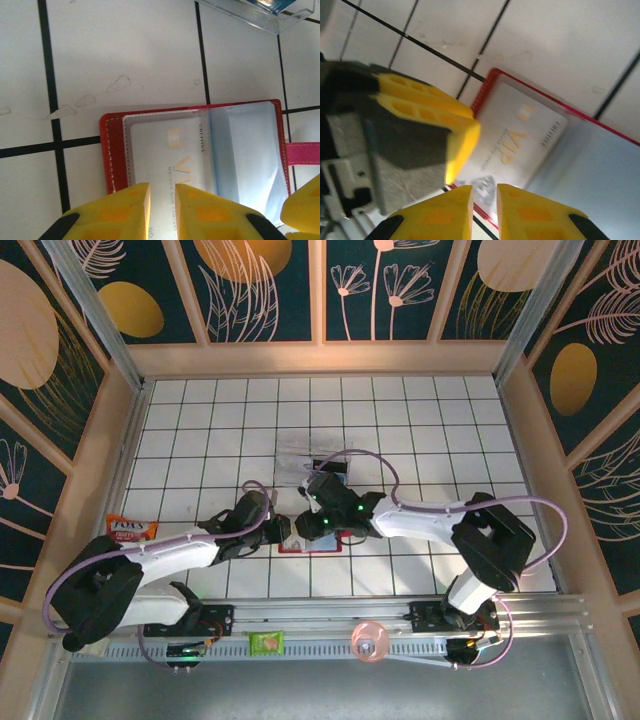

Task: Take the credit cards out of the card holder

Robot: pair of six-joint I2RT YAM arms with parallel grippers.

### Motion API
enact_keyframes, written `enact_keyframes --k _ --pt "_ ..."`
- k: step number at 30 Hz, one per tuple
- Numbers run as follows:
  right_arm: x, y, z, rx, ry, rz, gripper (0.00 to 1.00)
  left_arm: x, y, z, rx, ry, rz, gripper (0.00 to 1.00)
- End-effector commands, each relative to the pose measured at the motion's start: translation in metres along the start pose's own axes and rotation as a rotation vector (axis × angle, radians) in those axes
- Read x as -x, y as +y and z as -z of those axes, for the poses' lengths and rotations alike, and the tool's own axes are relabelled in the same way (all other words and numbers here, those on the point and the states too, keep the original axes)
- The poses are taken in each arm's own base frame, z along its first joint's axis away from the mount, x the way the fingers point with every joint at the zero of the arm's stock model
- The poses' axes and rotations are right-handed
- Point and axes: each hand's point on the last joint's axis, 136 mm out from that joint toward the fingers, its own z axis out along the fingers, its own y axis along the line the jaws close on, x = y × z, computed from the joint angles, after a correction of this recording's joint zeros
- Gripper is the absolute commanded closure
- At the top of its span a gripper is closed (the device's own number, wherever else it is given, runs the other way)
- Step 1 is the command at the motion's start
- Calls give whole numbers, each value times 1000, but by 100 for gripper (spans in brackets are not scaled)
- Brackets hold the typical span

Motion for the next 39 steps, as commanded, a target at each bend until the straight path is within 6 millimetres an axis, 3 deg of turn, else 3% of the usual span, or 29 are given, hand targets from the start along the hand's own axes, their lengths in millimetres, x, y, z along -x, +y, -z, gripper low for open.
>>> enact_keyframes --k 1,9,19,31,39 --pt "-4 0 -13 56 81 -114 80 -8 14 -3 41 14 -5 80" --pt "-18 -20 -30 20 144 -245 79 -17 23 -5 67 43 -17 85" --pt "-23 -45 -29 -90 147 -311 79 -31 30 -12 78 100 -15 93" --pt "-25 -49 -33 -42 148 -348 82 -38 29 -17 68 141 -13 100" --pt "-22 -43 -32 29 136 -361 96 -39 28 -18 64 151 -14 100"
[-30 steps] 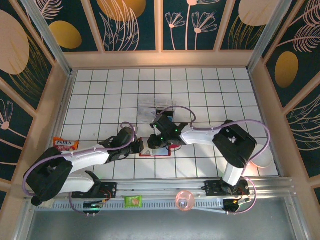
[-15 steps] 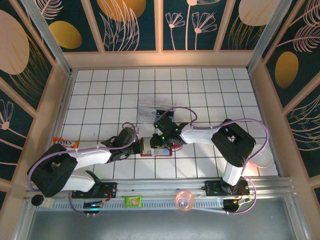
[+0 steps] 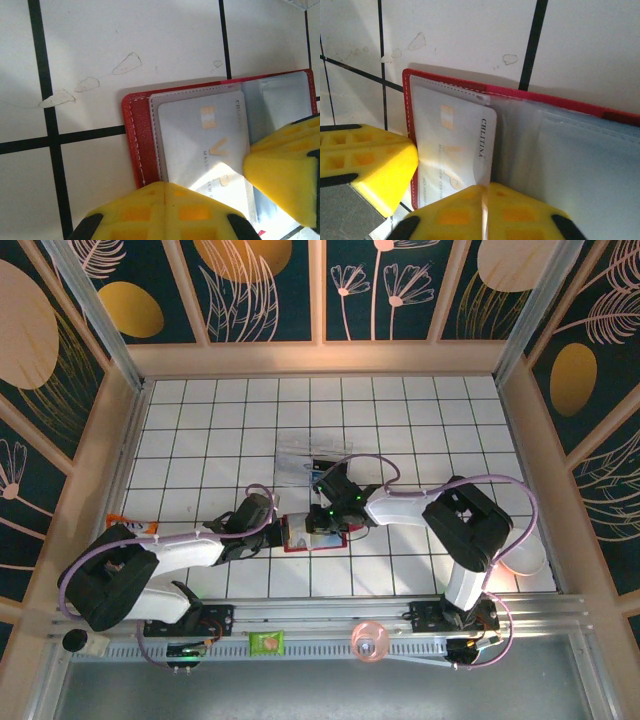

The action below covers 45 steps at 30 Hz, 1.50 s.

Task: Take the credit cards out of the card holder

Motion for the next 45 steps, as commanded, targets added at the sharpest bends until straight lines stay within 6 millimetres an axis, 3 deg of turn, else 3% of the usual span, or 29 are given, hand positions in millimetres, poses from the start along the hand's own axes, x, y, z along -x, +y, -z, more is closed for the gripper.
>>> enact_keyframes --k 1,18,23,38,45 --pt "-4 0 -2 24 7 -11 100 -24 19 -4 67 100 -4 100" --pt "-6 -26 39 -159 -102 -19 100 -11 14 -3 77 66 -30 100" --pt "-4 -21 52 -199 -128 16 100 -4 11 -1 72 53 -32 100" --pt "-1 -11 66 -262 -148 73 100 30 -23 21 1 -38 -81 100" --pt "-1 -11 63 -283 -140 83 100 26 -49 4 -84 23 -104 100"
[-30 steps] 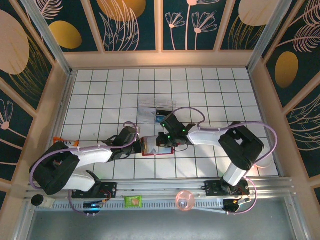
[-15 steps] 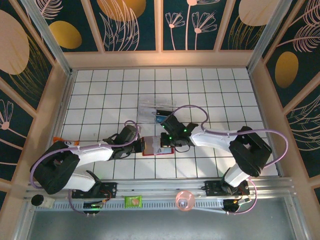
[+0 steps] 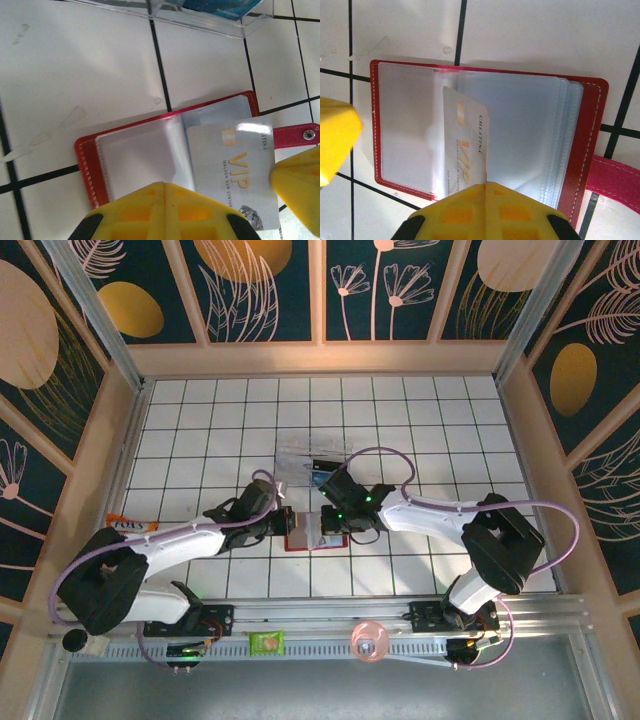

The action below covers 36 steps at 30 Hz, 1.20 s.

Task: Take the credit cards out of the card holder

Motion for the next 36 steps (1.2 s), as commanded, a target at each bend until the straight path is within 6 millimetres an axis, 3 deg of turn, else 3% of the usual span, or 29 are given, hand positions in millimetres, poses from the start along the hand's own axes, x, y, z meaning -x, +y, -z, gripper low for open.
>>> enact_keyframes --k 1,9,17,22,29,32,36 --pt "6 2 8 -31 -26 28 100 -3 -16 -11 -47 35 -36 100" --pt "4 5 6 -32 -19 40 100 -19 -20 -36 -65 109 -44 100" --pt "2 19 0 30 -12 65 100 -22 -19 -43 -60 132 -44 100" --pt "1 19 -6 55 -5 61 89 -25 -18 -44 -62 140 -38 100" --pt "2 17 -11 75 2 48 82 -27 -17 -44 -64 146 -35 100" --pt "0 14 -14 67 10 45 83 -28 -16 -43 -62 146 -34 100" --pt "2 10 -11 51 -5 45 99 -28 -16 -43 -59 143 -32 100"
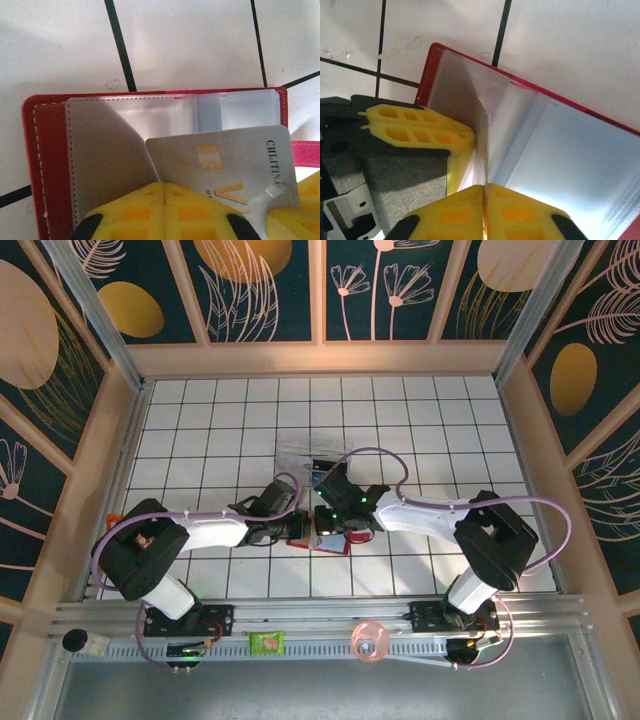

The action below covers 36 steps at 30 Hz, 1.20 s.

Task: Take the credit cards out of the card holder

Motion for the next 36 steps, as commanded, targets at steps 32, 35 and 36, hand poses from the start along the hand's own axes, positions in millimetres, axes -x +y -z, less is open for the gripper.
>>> enact_keyframes --k 32,35,36 --pt "133 51 120 44 -395 902 100 28 31 91 99 -293 125 1" --pt "135 62 115 69 -337 1003 100 23 41 96 144 -293 143 1" --pt "135 64 110 75 -307 1034 100 22 45 98 161 -300 147 1"
